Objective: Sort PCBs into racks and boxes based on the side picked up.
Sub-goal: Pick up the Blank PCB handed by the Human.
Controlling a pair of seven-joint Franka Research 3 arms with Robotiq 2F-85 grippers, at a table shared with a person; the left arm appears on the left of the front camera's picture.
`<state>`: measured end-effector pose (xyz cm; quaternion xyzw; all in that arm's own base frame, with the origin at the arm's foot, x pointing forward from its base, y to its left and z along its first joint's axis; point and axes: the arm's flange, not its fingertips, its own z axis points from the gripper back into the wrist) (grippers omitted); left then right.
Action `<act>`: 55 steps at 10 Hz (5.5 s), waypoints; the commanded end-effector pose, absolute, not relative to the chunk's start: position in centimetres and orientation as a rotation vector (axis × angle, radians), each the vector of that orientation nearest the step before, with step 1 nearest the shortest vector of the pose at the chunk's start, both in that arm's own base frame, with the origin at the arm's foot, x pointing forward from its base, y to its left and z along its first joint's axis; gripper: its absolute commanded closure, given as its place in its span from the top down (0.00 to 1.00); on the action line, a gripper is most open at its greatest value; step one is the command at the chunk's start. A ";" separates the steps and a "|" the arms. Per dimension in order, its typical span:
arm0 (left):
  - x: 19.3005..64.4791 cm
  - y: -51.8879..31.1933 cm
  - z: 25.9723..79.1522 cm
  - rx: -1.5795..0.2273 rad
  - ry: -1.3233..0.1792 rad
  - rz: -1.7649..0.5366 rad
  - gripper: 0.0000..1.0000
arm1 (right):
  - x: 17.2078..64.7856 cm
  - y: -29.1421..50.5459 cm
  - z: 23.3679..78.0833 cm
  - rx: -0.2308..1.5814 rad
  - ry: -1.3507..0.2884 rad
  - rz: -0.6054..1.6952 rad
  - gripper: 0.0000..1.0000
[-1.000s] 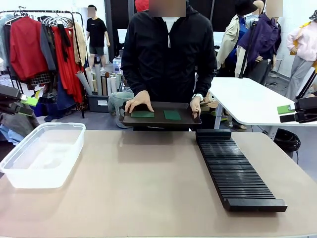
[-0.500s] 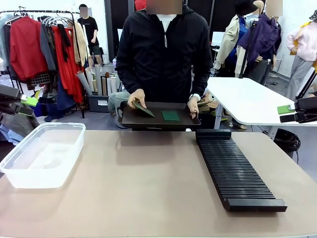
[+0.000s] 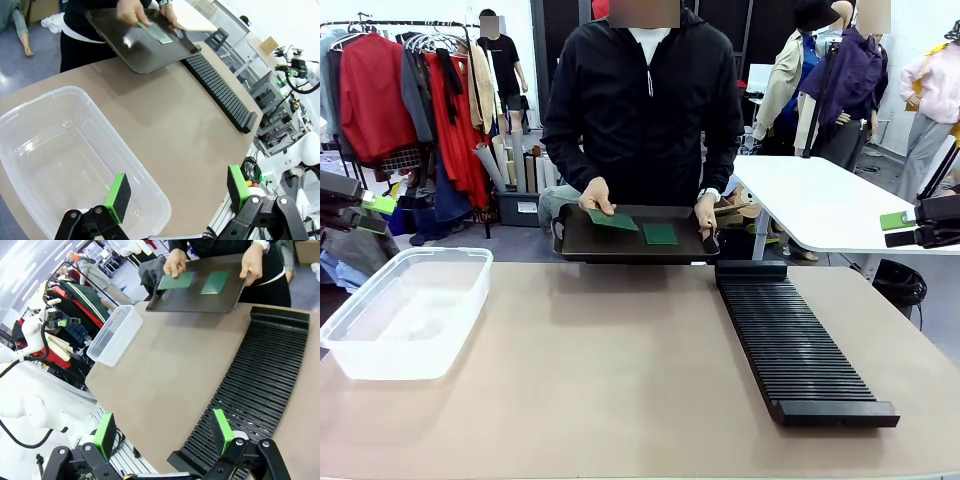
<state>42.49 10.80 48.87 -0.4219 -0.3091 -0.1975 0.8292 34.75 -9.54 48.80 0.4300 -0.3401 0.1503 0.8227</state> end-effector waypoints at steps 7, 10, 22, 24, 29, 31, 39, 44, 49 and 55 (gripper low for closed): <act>42.4 10.9 49.0 -0.894 -0.659 -0.420 1.00 | 34.7 -9.2 48.9 0.932 -0.735 0.310 1.00; 42.4 10.9 49.0 -0.894 -0.659 -0.420 1.00 | 34.7 -9.2 48.9 0.932 -0.735 0.310 1.00; 42.4 10.9 49.0 -0.894 -0.659 -0.420 1.00 | 37.5 -9.9 48.9 0.990 -0.757 0.368 1.00; 42.4 10.9 49.0 -0.894 -0.659 -0.420 1.00 | 39.5 -9.7 48.9 1.028 -0.757 0.391 1.00; 42.4 10.9 49.0 -0.894 -0.659 -0.420 1.00 | 44.3 -8.2 47.1 1.126 -0.689 0.418 1.00; 42.4 10.9 49.0 -0.894 -0.659 -0.420 1.00 | 45.8 -7.9 46.6 1.141 -0.681 0.422 1.00; 42.4 10.9 49.0 -0.894 -0.659 -0.420 1.00 | 54.1 -4.8 42.8 1.245 -0.581 0.478 1.00; 42.4 10.9 49.0 -0.894 -0.659 -0.420 1.00 | 58.9 -1.0 40.4 1.300 -0.562 0.487 1.00; 42.4 10.9 49.0 -0.894 -0.659 -0.420 1.00 | 62.5 2.8 38.2 1.334 -0.560 0.498 1.00; 42.4 10.9 49.0 -0.894 -0.659 -0.420 1.00 | 64.7 7.5 36.3 1.433 -0.524 0.547 1.00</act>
